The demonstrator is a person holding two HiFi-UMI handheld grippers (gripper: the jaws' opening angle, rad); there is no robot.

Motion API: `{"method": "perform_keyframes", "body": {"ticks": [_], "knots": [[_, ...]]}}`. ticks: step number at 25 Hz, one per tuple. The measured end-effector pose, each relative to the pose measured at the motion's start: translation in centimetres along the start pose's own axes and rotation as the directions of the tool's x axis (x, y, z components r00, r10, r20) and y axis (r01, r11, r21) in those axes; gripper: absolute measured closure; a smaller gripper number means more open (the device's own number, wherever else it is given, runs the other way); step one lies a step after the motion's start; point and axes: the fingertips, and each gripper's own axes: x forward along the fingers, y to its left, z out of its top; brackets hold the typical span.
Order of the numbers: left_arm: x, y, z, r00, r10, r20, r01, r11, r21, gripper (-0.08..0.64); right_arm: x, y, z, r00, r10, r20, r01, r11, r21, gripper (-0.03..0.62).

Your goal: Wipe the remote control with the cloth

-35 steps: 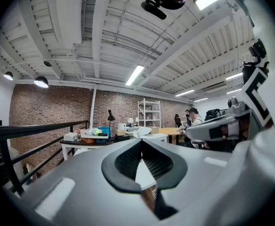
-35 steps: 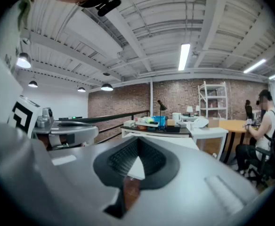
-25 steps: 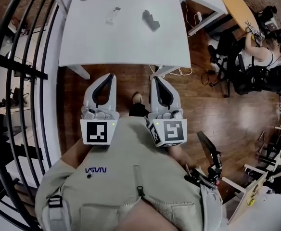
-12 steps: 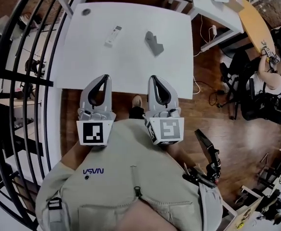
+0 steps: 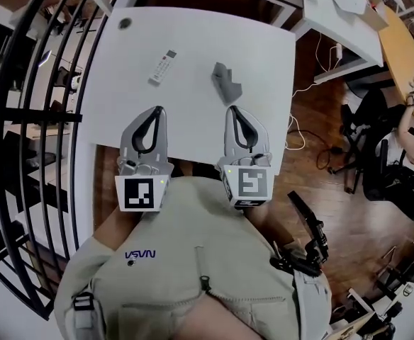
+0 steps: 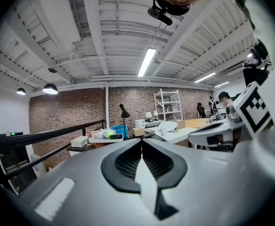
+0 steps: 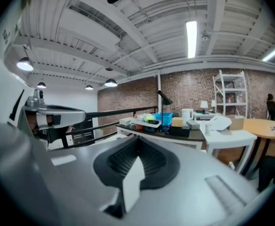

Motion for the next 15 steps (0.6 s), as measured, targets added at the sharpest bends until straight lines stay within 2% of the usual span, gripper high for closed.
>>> {"method": "perform_keyframes", "body": {"ticks": [5,7,10,15], "knots": [[2.2,1.3,-1.3,0.999,-0.019,-0.029,0.019,1.0,-0.001,0.515,2.6,-1.3,-2.1,0.998,-0.031,-0.052,0.029,0.999,-0.033,0.588],[2.9,1.7,-2.3,0.998,-0.05,-0.039,0.051,0.998,0.032,0.498,3.5,-1.6,-2.9,0.996,-0.05,-0.071,0.048,0.998,-0.034,0.584],[4.1,2.7,-4.7,0.991,-0.095,-0.097,0.104,0.99,0.097,0.452,4.7,-1.7,-4.0,0.993,-0.064,-0.103,0.061,0.998,-0.032,0.55],[6.3,5.1,-8.6,0.976,-0.104,-0.193,0.118,0.991,0.061,0.398,8.0,-2.0,-6.2,0.984,-0.073,-0.164,0.064,0.996,-0.059,0.502]]}}
